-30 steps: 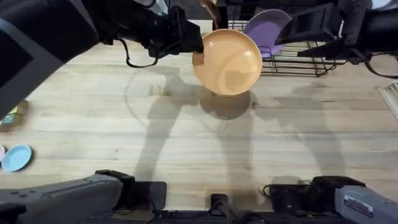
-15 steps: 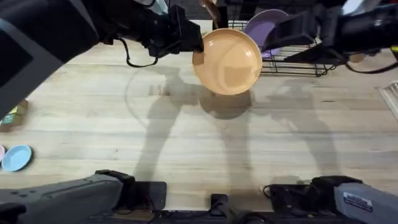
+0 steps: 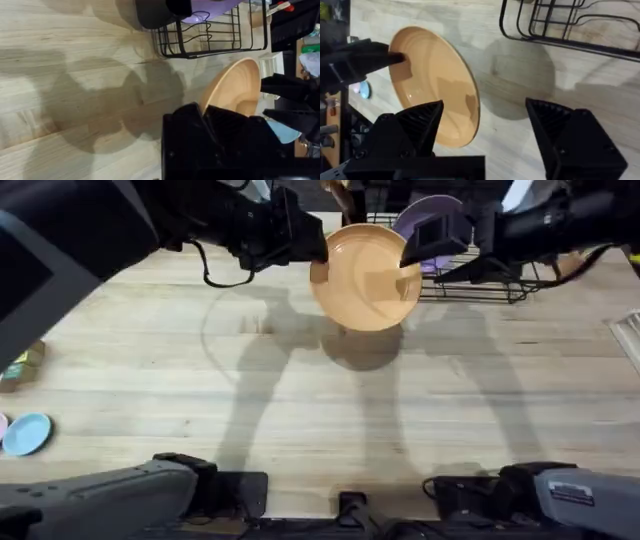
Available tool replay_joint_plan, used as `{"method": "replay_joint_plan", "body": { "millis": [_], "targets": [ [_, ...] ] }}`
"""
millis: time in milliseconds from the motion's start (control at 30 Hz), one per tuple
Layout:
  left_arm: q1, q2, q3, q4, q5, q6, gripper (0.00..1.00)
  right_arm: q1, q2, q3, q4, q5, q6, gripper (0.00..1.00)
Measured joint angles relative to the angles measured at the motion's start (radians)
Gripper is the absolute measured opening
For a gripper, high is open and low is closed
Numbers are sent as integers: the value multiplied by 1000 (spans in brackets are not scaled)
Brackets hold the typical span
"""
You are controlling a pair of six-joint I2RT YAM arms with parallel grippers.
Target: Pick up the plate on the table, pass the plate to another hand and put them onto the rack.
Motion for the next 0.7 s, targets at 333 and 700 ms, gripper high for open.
{"method": "replay_joint_plan", "body": {
  "millis": [333,700],
  "targets": [
    [0,0,0,0,0,0,42,1,38,0,20,0,0,922],
    [0,0,0,0,0,0,42,30,51,0,20,-3,3,377]
  ]
}}
